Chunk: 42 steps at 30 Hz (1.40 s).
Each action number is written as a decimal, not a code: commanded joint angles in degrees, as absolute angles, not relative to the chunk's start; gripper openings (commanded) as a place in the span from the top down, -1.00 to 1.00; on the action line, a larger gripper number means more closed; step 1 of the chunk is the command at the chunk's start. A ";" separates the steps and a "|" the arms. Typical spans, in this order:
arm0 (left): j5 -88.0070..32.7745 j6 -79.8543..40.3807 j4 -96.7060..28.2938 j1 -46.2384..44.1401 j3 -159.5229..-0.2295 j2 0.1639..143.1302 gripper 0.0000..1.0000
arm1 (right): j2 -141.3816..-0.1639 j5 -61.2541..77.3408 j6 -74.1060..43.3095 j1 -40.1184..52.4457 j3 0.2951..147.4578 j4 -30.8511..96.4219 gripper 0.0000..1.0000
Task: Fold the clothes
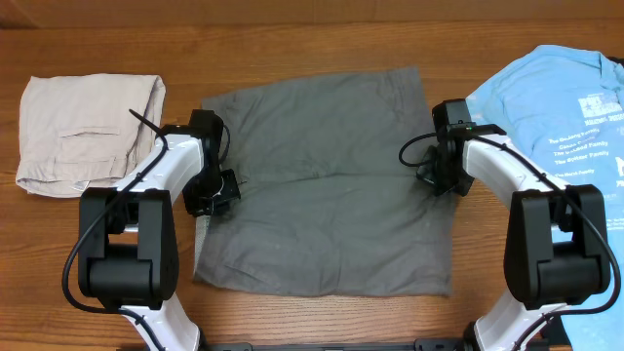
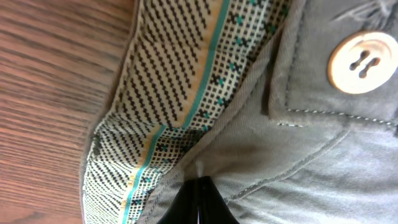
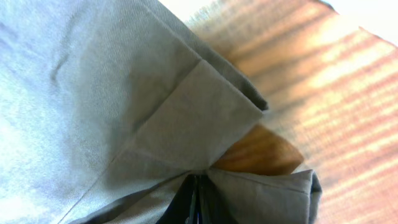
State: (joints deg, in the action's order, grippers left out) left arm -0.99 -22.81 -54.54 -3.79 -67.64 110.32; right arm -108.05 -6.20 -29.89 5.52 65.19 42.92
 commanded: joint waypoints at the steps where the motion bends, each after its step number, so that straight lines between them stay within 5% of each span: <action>1: 9.63 -24.69 -49.34 -2.57 -65.71 114.91 0.92 | -111.35 -6.13 -27.57 4.16 63.09 39.46 0.92; 9: 9.54 -22.24 -45.17 -2.61 -65.89 114.83 0.92 | -111.35 -5.85 -27.55 4.14 63.11 36.32 0.92; 16: 8.80 -20.58 -53.63 -2.59 -78.32 111.74 0.92 | -110.13 -4.38 -26.46 3.46 70.61 40.51 0.92; 23: 2.92 -20.58 -66.30 -2.66 -94.67 111.11 0.91 | -109.62 -3.51 -25.23 3.29 88.25 59.46 0.92; 29: -2.42 -20.60 -67.20 -2.72 -93.69 111.68 0.92 | -109.73 -3.03 -25.71 3.29 91.15 72.64 0.92; 42: -3.27 -21.61 -50.37 -3.57 -74.85 112.38 0.91 | -110.54 0.38 -25.23 3.57 71.88 51.48 0.92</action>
State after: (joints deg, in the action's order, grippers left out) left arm -2.39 -21.91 -52.99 -3.03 -77.91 111.70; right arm -110.28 -0.69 -25.45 3.42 74.76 53.71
